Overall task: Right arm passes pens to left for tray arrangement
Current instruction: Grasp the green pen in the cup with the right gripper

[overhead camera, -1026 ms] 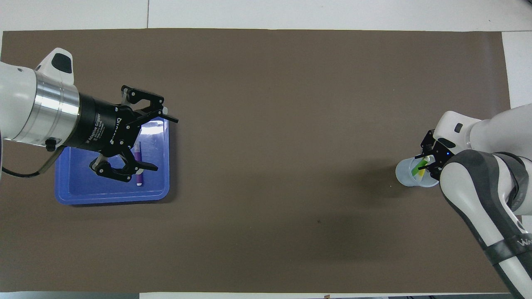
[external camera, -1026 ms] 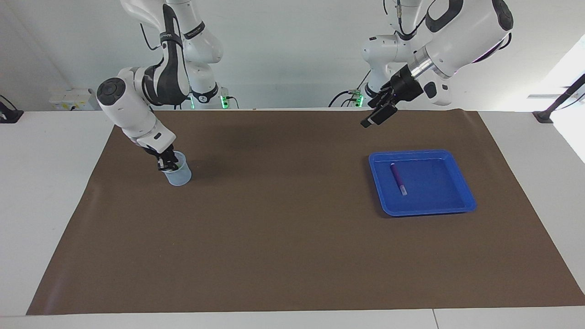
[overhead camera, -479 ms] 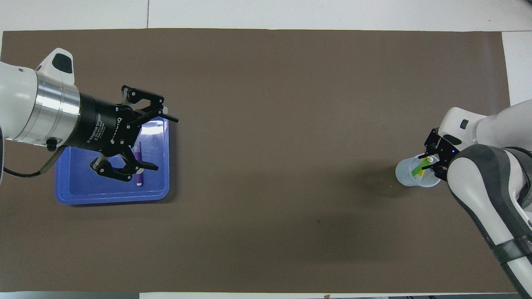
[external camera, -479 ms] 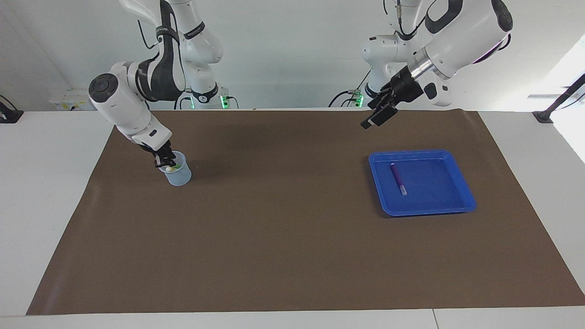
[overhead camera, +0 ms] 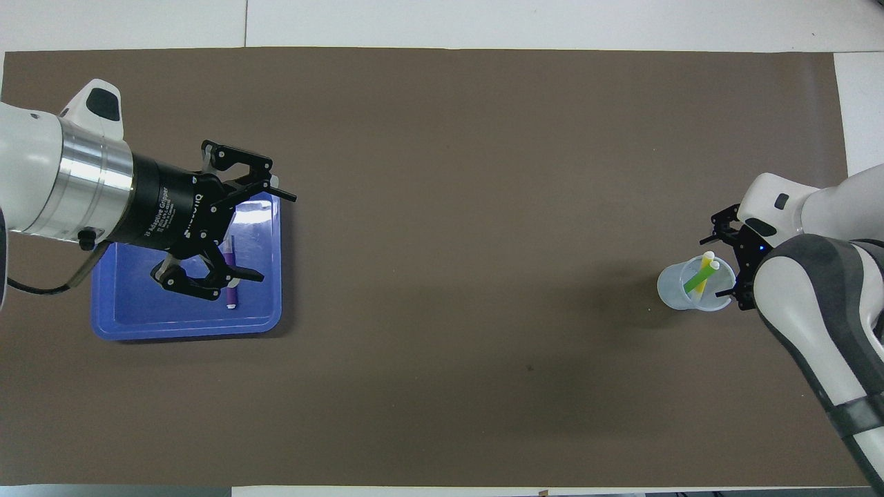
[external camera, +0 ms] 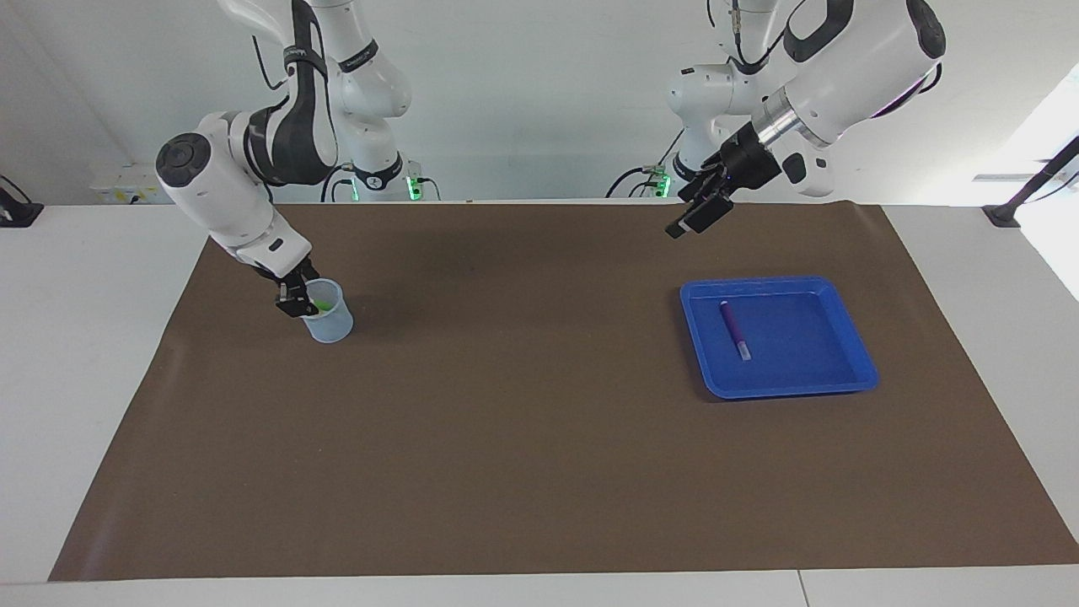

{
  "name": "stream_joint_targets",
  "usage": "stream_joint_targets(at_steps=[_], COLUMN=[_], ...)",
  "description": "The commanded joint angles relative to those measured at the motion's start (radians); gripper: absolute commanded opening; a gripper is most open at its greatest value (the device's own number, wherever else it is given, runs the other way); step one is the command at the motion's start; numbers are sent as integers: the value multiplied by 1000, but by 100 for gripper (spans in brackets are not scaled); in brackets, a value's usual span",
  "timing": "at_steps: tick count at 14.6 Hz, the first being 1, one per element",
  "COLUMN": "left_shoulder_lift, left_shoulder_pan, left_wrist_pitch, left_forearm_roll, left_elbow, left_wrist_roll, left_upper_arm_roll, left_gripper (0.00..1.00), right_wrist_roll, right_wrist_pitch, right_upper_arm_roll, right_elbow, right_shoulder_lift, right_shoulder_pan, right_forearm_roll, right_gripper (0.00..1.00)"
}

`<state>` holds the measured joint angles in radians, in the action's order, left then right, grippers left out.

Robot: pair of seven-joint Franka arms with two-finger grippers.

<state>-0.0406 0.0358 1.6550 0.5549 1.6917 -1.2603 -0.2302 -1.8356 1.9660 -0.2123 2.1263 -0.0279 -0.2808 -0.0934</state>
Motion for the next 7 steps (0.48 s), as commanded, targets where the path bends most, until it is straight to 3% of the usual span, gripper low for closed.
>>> stream_joint_targets(at_steps=[1, 3, 7], left_shoulder_lift=[-35, -35, -35], left_shoulder_pan=[9, 9, 9], left_wrist_pitch=[31, 34, 38], left_forearm_roll=[16, 16, 16], left_elbow=[43, 43, 43], left_wrist_roll=[-28, -34, -36], left_upper_arm_roll=[6, 6, 6], left_gripper=[100, 100, 100], right_wrist_roll=[-40, 37, 482], right_wrist_pitch=[-10, -3, -12], right_upper_arm_roll=[-7, -7, -10], right_elbow=[12, 18, 3], right_shoulder_lift=[-9, -10, -4], right_shoulder_pan=[-9, -12, 0], right_forearm_roll=[-11, -11, -9], right_gripper=[100, 100, 100])
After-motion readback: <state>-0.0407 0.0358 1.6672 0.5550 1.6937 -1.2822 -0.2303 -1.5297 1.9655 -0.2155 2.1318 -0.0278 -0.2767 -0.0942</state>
